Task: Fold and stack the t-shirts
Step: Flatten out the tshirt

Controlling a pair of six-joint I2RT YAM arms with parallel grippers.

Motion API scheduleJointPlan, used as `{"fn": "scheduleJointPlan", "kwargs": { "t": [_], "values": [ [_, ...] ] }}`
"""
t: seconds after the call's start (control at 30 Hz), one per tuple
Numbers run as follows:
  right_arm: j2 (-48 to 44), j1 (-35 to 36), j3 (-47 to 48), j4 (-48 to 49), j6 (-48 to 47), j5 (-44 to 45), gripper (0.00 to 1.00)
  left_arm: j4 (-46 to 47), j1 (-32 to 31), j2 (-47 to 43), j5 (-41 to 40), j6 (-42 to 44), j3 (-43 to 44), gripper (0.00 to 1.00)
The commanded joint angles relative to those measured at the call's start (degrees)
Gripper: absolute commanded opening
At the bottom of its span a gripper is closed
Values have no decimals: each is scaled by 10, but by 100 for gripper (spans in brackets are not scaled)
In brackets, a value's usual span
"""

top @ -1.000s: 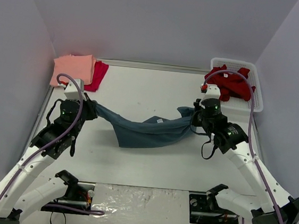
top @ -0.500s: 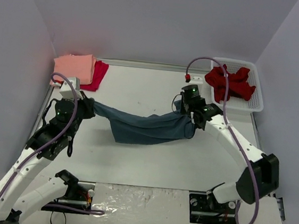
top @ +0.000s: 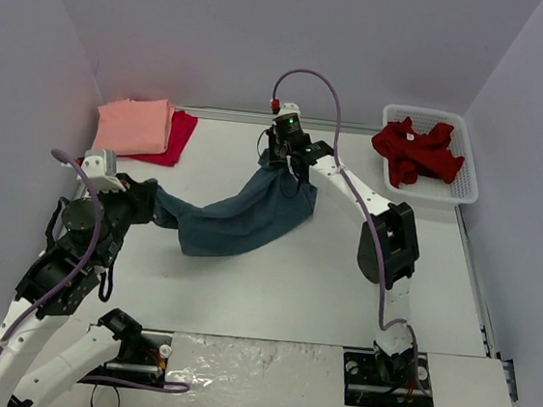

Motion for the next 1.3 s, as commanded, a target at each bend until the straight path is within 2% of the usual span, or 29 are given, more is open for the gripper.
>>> {"fn": "scheduleJointPlan", "kwargs": {
  "t": [0.0,0.2,0.3,0.53,0.7,0.73,0.77,0.8,0.83,0.87,0.93,1.0,1.03,1.27],
  "values": [
    [58,3,85,8,-2,-99,0,1,-1,-9,40,-8,12,2],
    [137,9,206,8,1,-188,0,27,-1,-23,117,-33,-13,2],
    [163,9,258,8,4,-262,0,65,-1,-25,164,-45,-28,3],
    [172,3,325,15,6,-287,0,139,-1,-17,292,-60,-47,2],
    [142,-8,297,21,6,-265,0,228,-2,17,440,-83,-67,2],
    [127,-9,288,19,6,-230,5,245,-2,25,457,-89,-70,2],
    [119,-11,274,20,3,-212,27,265,-2,46,478,-93,-71,3],
    [101,-15,243,18,4,-166,48,280,-2,59,533,-104,-77,2],
    [92,-17,227,18,7,-140,64,294,-2,73,558,-113,-80,5],
    [85,-20,211,18,13,-122,84,320,-2,106,585,-125,-83,22],
    [68,-30,172,17,16,-103,91,339,-10,142,656,-140,-83,75],
    [56,-37,147,17,21,-91,95,333,-23,177,667,-130,-80,90],
    [51,-39,141,17,21,-88,96,332,-38,180,664,-124,-81,96],
    [20,-38,113,18,12,-94,94,288,-50,151,590,-92,-70,94]
  ]
}}
